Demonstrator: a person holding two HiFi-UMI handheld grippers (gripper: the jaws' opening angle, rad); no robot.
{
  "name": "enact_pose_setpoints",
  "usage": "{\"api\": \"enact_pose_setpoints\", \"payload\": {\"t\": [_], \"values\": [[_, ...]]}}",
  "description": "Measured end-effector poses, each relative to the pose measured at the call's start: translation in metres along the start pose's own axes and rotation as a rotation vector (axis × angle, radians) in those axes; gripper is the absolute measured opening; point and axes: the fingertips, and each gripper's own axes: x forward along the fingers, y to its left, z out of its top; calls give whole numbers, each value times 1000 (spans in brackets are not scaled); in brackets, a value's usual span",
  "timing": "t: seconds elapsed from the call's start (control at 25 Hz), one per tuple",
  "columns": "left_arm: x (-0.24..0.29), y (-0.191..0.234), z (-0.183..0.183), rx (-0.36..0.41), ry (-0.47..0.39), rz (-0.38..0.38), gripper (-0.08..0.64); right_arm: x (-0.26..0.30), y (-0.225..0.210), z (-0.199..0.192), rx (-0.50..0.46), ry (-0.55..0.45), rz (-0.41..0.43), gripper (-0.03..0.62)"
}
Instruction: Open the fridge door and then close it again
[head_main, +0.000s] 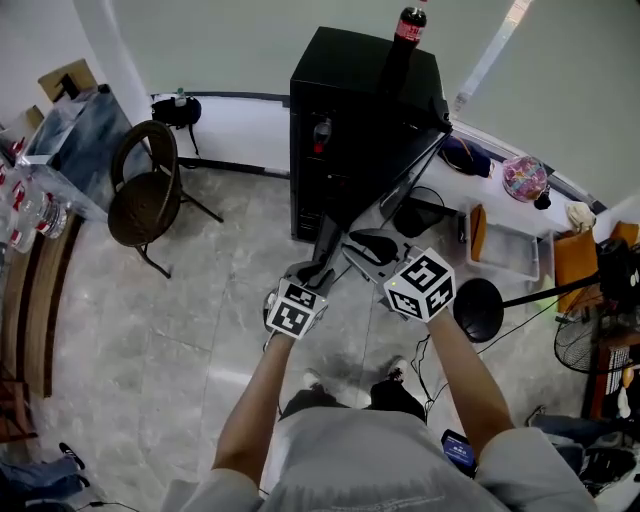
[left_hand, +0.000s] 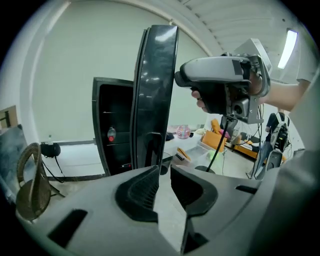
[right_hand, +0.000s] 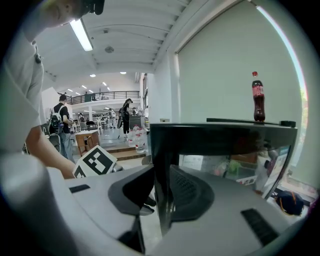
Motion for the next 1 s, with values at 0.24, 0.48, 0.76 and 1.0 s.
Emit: {"api": "enact_pose_setpoints", "payload": {"t": [0.24,0.48,0.76,1.0], "values": [[-2,44,5,-57,-28,56,74,-3,-36,27,-135,36,-118,110],[9,76,13,-92,-29,95,74,-15,-84,51,-342,121,-232,150],[24,105,22,-121,-14,146,74,-12,-137,66,-538,183,-297,179],[28,128,29,-119,-2,144,74,12,-169,74,-682,238,-291,224]]}}
